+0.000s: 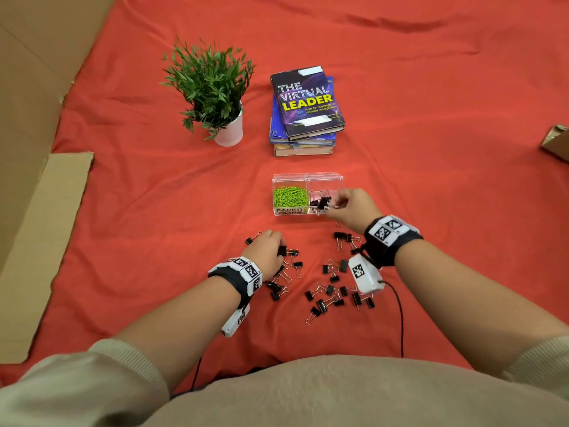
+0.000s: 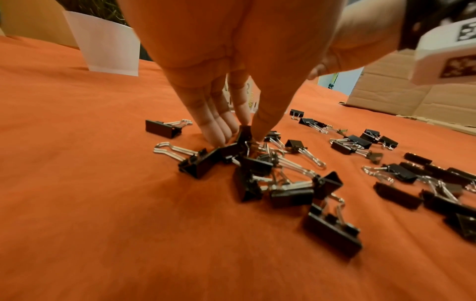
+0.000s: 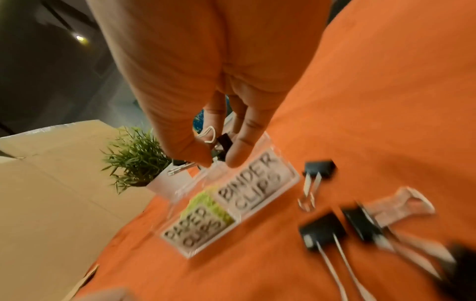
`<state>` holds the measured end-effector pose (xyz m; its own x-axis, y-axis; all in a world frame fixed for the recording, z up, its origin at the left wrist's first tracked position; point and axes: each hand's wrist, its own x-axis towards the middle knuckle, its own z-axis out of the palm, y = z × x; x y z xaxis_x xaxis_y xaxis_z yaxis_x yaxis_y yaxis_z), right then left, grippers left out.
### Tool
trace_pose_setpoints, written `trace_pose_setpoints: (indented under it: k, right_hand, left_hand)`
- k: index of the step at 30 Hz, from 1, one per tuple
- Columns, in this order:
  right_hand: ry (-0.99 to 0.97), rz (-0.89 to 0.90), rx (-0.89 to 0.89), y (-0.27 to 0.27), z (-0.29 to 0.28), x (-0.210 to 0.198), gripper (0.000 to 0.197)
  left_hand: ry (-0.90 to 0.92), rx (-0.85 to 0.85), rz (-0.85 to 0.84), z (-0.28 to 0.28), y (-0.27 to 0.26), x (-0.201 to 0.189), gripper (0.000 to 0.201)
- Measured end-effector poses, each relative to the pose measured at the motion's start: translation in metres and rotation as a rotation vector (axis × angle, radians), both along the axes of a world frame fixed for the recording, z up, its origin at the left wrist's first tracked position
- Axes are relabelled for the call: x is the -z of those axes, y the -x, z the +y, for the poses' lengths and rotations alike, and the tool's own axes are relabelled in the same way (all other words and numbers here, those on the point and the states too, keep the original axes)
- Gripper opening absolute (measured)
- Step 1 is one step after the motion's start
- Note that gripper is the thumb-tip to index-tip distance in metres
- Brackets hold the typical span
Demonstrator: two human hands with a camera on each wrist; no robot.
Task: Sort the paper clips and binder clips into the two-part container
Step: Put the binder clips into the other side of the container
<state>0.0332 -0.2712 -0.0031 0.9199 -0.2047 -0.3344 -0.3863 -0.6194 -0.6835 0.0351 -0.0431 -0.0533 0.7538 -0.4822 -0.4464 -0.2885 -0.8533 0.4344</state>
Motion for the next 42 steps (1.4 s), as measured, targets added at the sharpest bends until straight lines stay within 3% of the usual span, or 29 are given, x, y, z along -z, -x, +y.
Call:
trace_pose_setpoints:
  k: [7, 11, 14, 16, 19, 21, 23, 30, 37, 42]
  right_hand:
    - [0.225, -0.038, -0.111, -0.035, -0.007, -0.017, 0.013]
    - [0.216, -0.06, -0.057, -0.019, -0.013, -0.018, 0.014]
    - [0.295, 0.031, -0.061, 0.006, -0.021, -0.004, 0.015]
    - [0.407, 0.103, -0.098, 0.023, -0.023, 0.011, 0.032]
    - [0.444, 0.177, -0.105, 0.036, -0.02, 0.034, 0.081]
    - [0.417, 0.181, -0.086, 0.038, -0.015, 0.043, 0.093]
    - [0.394, 0.18, -0.083, 0.041, -0.01, 0.048, 0.087]
    - [0.303, 0.124, -0.129, 0.054, -0.001, 0.053, 0.03]
    - [0.171, 0.114, -0.127, 0.053, 0.005, 0.05, 0.02]
    - [-0.092, 0.089, 0.05, 0.034, 0.001, 0.025, 0.02]
  left_hand:
    - [-0.051, 0.136, 0.048, 0.002, -0.003, -0.009, 0.046]
    - [-0.103, 0.22, 0.064, 0.001, -0.003, -0.013, 0.06]
    - [-0.151, 0.244, 0.041, 0.0, -0.001, -0.011, 0.064]
    - [-0.177, 0.246, 0.028, -0.001, 0.001, -0.009, 0.059]
    - [-0.194, 0.253, -0.003, -0.003, 0.003, -0.008, 0.045]
    - [-0.217, 0.286, -0.041, -0.004, 0.005, -0.009, 0.033]
    - [-0.23, 0.316, -0.069, -0.005, 0.006, -0.008, 0.026]
    - [-0.18, 0.264, -0.095, -0.004, 0.008, -0.005, 0.023]
    - [-0.054, 0.117, -0.025, -0.001, 0.006, -0.004, 0.022]
    - [-0.009, 0.031, 0.032, 0.001, 0.003, -0.006, 0.02]
